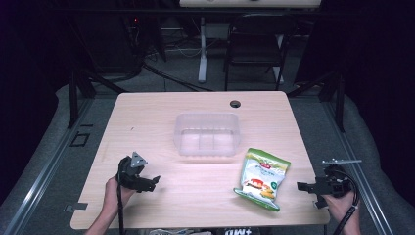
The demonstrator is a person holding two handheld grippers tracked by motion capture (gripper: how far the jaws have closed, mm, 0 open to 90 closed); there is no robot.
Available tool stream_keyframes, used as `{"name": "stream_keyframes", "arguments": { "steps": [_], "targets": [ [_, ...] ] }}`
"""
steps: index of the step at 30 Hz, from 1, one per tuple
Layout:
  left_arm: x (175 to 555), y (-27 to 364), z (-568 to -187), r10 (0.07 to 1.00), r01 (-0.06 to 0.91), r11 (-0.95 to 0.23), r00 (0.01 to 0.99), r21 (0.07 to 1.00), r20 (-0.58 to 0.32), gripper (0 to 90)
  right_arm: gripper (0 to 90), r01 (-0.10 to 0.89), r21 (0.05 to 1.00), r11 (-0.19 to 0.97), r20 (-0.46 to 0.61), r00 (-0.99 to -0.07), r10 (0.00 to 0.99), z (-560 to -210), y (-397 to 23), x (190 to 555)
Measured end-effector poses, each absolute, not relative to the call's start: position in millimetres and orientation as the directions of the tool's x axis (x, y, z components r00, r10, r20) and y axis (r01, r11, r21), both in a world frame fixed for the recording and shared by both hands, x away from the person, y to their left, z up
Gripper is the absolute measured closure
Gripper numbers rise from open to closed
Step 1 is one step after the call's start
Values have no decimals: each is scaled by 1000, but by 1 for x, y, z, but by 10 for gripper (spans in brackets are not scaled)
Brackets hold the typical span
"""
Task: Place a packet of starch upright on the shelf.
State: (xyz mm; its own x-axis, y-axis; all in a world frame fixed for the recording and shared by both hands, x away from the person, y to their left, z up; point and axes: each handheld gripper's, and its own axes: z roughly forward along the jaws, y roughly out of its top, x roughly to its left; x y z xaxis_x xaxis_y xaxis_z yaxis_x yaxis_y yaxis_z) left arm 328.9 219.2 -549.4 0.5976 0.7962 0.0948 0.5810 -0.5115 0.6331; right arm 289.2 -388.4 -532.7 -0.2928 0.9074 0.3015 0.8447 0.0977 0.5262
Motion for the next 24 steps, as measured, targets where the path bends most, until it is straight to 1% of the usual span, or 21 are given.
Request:
{"name": "stream_keyframes", "arguments": {
  "steps": [24],
  "targets": [
    [330,218,-551,802,584,-504,590,636,94,55,72,847,520,111,294,-300,908,-533,-386,291]
  ]
}}
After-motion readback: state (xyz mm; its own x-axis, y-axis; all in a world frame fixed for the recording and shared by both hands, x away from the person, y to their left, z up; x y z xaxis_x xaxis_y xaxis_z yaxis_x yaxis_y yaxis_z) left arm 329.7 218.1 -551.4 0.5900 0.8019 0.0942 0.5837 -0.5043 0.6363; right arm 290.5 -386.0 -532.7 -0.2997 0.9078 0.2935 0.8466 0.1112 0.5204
